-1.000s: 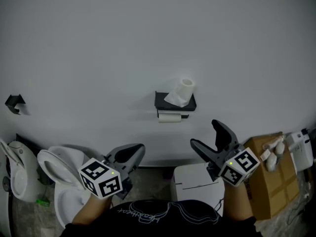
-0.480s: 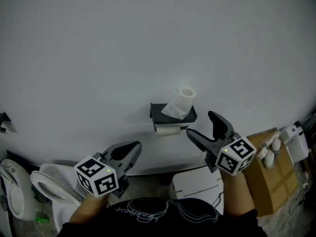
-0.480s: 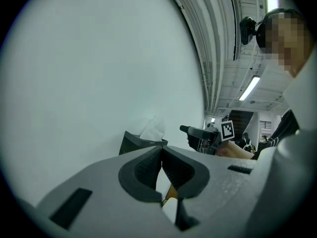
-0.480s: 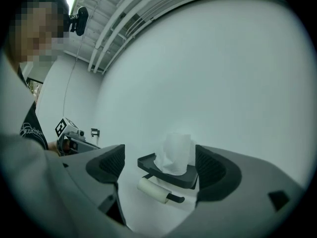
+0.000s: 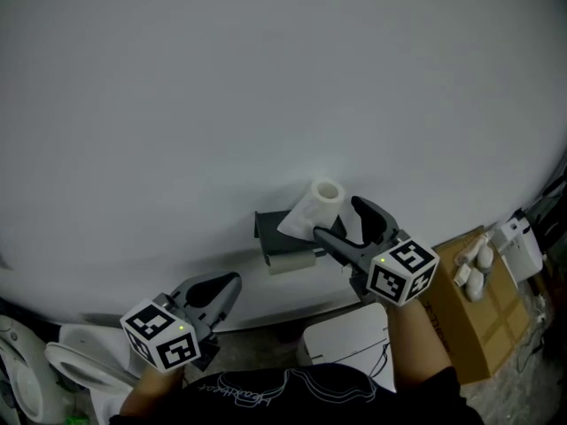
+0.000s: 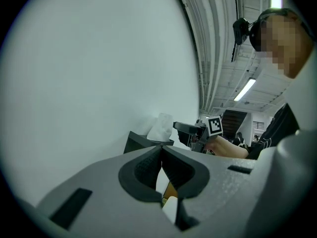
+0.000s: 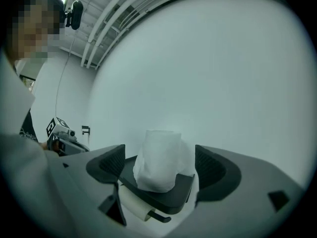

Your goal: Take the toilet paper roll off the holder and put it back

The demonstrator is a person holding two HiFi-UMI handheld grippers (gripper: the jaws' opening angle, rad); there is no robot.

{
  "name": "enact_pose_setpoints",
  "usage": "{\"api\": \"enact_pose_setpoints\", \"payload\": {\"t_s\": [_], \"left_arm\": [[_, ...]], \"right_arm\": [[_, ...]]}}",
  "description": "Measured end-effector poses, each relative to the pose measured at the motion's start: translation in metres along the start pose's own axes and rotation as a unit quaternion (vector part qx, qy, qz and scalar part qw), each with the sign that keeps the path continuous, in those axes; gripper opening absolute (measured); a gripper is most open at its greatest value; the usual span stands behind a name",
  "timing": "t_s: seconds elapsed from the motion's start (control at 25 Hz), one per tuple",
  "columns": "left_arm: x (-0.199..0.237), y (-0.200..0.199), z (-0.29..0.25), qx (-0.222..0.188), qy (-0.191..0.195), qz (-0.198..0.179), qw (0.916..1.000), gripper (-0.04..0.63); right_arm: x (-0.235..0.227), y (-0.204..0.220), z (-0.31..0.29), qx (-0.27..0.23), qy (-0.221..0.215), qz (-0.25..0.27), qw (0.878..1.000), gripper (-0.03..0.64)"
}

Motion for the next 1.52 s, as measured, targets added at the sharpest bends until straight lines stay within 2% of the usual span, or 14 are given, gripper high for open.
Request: {"api": "enact_pose_setpoints", "payload": {"t_s": [0.28, 0.44, 0.6, 0.72, 1.52], "left_arm": [[0.014, -0.002, -0.003, -0.001, 0.005, 0.003, 1.0, 0.005], [0.018, -0.003, -0.003, 0.001, 0.004, 0.001, 1.0, 0.005], [0.019, -0.004, -0.007, -0.002, 0.01, 0.0, 0.9999, 0.005], [0.019, -0.005, -0.009, -0.002, 0.012, -0.004, 0.9999, 0.005], [0.027, 0.004, -0.007, 0.001, -0.004, 0.027, 0.9996, 0.005]], "right_arm": [[-0.008, 0.002, -0.022, 0.02, 0.003, 0.01, 1.0, 0.41], [-0.006, 0.002, -0.028, 0.023, -0.001, 0.021, 1.0, 0.371], [-0.005, 0.006, -0.031, 0.038, -0.014, 0.029, 0.999, 0.298], [-0.003, 0.005, -0.032, 0.037, -0.019, 0.031, 0.999, 0.275], [-0.002, 0.004, -0.029, 0.036, -0.003, 0.027, 0.999, 0.273]]}}
Point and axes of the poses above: the fingertips, and each gripper's own axes: z backward along the fingers, x to its left, y out of its underside, the point moved 5 cm from there along z, backward along the fingers, and after that the axes turned 3 degrees about z, right-handed, at the moved point
